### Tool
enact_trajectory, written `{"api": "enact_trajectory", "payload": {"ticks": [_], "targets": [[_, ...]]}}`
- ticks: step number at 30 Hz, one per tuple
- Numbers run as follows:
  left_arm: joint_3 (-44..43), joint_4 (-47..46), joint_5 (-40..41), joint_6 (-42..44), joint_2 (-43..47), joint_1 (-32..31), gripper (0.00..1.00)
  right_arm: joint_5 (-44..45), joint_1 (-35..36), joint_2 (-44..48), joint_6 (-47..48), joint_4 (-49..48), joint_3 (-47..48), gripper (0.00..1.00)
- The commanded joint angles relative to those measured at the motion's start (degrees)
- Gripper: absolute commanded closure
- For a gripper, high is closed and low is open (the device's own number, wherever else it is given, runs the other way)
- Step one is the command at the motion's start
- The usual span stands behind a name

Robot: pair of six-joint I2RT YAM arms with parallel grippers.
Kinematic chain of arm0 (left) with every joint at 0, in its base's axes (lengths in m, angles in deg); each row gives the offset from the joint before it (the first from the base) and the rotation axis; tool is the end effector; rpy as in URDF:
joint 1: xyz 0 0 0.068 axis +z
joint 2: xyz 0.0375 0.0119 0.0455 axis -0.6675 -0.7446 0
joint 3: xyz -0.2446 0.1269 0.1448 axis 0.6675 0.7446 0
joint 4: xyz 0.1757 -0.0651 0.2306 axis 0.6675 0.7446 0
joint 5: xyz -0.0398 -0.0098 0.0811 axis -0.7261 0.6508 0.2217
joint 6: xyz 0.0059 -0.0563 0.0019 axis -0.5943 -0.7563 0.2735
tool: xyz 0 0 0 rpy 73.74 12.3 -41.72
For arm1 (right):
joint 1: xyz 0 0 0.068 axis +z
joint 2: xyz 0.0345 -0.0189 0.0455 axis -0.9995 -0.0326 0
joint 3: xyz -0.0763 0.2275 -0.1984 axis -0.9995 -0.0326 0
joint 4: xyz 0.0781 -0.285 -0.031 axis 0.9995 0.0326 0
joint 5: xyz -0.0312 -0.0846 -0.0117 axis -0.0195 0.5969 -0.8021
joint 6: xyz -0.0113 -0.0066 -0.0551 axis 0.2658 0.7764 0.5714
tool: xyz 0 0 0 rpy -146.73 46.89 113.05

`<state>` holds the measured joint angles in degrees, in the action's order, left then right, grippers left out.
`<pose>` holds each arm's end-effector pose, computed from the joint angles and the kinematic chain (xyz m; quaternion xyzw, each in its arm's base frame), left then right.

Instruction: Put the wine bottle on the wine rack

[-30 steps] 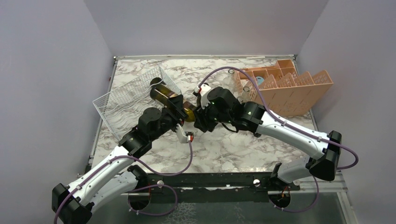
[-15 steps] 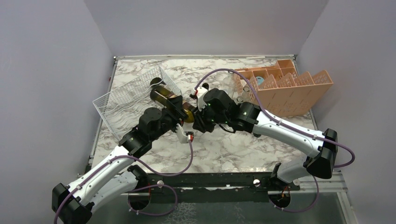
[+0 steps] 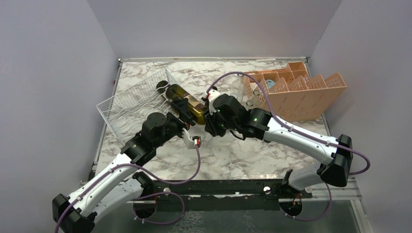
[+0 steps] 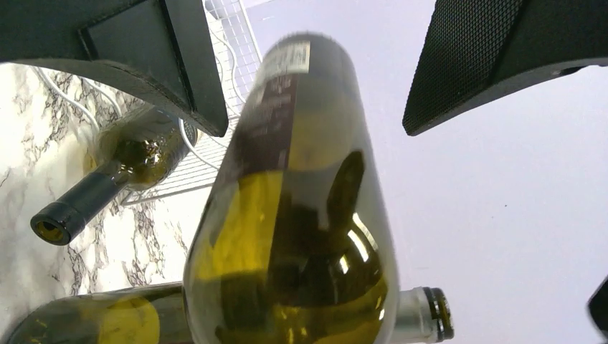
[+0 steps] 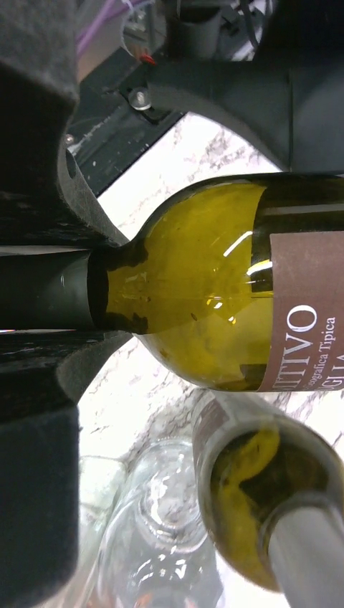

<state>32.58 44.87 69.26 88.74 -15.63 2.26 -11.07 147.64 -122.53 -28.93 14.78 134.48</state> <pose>0.1516 -0.1293 0.3175 0.7295 0.3229 0.2247 0.5595 0.1819 0.3007 0.3711 -0.3295 0.8413 0.2179 0.3690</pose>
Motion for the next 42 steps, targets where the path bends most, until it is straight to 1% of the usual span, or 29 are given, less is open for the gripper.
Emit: {"api": "enact_trajectory", "payload": {"ticks": [1, 5, 9, 11, 12, 13, 15, 17, 19, 22, 25, 29, 31, 37, 42], "targets": [[-2.0, 0.9, -0.3, -3.2, 3.0, -0.2, 0.01, 6.5, -0.3, 3.3, -1.5, -6.2, 0.3, 0.99], [-3.0, 1.4, 0.4, -9.0, 5.9, -0.2, 0.01, 7.1, -0.3, 3.4, -2.0, -6.8, 0.0, 0.99], [-6.1, 2.1, 8.9, -19.4, 7.2, -0.2, 0.01, 6.4, -0.3, 3.3, -2.4, -8.1, -0.6, 0.99], [-6.9, 1.6, 10.8, -24.7, 7.9, -0.2, 0.01, 5.3, -0.3, 3.1, -2.4, -8.9, -1.1, 0.99], [-7.0, 0.1, 11.5, -28.4, 8.4, -0.2, 0.01, 4.6, -0.3, 2.9, -2.3, -9.3, -1.4, 0.99], [-6.8, -2.7, 13.5, -33.8, 9.0, -0.2, 0.01, 3.9, -0.3, 2.7, -2.0, -9.8, -1.7, 0.99], [-7.3, -7.4, 18.5, -44.3, 9.7, -0.2, 0.01, 2.6, -0.3, 2.4, -1.5, -10.7, -2.4, 0.99], [-9.3, -7.7, 21.8, -51.7, 9.2, -0.2, 0.01, 0.6, -0.3, 2.3, -0.9, -12.1, -3.2, 0.99], [-11.6, -6.8, 23.4, -58.4, 8.2, -0.2, 0.01, -1.4, -0.3, 2.4, -0.5, -13.7, -4.4, 0.99], [-14.7, -6.2, 24.3, -65.9, 6.0, -0.2, 0.01, -4.4, -0.2, 2.1, 0.6, -15.9, -5.6, 0.99], [-18.9, -5.3, 28.6, -74.1, 3.3, -0.2, 0.01, -6.6, -0.1, 0.6, 1.0, -16.6, -6.1, 0.99], [-26.0, -1.0, 29.7, -78.3, 0.2, -0.2, 0.01, -9.4, 1.1, -1.5, 1.8, -18.7, -7.5, 0.99], [-27.9, 0.5, 29.2, -79.4, -0.7, -0.2, 0.01, -11.2, 2.2, -2.6, 3.0, -20.4, -8.5, 0.99], [-29.5, 2.6, 29.2, -81.7, -1.2, -0.2, 0.01, -13.9, 6.6, -7.4, 7.1, -22.7, -8.1, 0.99], [-29.5, 3.7, 29.1, -82.4, -1.3, -0.2, 0.01, -13.0, 7.6, -12.7, 4.6, -24.4, -6.4, 0.99]]}}
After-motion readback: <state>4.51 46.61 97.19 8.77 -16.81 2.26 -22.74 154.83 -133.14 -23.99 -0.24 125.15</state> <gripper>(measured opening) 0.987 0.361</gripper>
